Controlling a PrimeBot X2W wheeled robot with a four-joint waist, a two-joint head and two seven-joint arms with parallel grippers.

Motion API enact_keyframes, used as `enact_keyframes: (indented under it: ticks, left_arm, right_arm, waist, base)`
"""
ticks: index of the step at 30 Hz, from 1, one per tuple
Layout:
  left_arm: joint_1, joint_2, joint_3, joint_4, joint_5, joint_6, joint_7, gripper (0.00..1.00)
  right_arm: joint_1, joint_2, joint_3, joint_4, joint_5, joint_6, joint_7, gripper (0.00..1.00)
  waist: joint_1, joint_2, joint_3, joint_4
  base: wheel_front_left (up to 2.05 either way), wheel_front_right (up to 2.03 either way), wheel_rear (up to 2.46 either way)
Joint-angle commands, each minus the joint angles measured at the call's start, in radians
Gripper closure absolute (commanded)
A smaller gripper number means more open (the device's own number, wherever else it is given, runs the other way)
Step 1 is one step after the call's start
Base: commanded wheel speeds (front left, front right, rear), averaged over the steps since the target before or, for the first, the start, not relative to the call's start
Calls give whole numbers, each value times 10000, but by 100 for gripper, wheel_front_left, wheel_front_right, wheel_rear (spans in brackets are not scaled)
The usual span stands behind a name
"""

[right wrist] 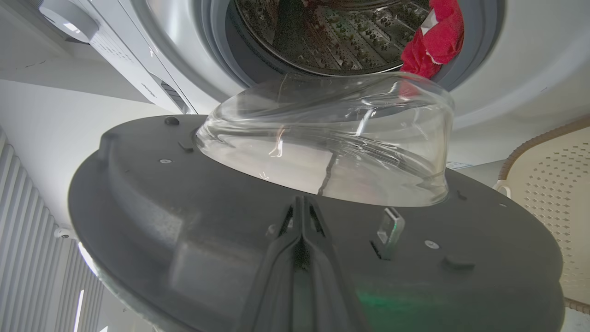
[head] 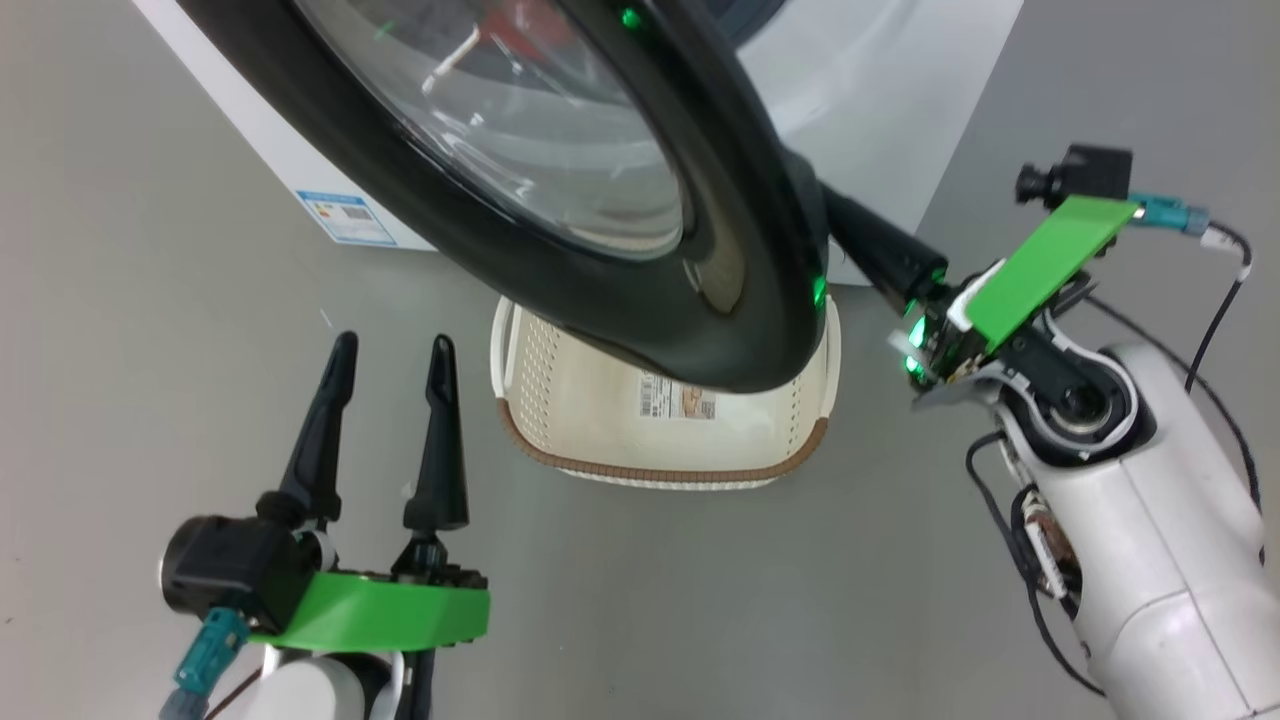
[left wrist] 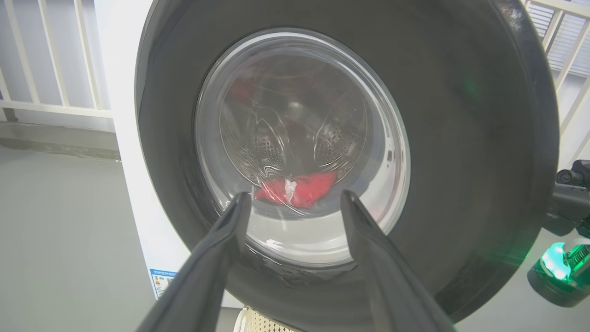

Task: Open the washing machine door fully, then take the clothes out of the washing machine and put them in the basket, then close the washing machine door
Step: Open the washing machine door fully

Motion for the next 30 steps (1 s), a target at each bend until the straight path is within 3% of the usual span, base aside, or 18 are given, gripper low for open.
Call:
enact_keyframes:
  ticks: [1,20,30]
  left_arm:
    - [169,162,382,-174,-73,65,-78,0]
    - [1052,162,553,43,29,-30,-78,0]
    - [1246,162,549,-5,-24,-57,-78,0]
  right_arm:
    - [315,220,322,-383,150,50,-36,100]
    - [2235,204,1415,-805,1186,50,-802,100]
    - [2551,-121,2248,-994,1627,50,-1179,100]
  waist:
    - [0,0,-350,120]
    - [0,0,-1808,638]
    - [0,0,-2080,1043]
  base:
    - [0,0,0]
    - [0,0,0]
    - [0,0,0]
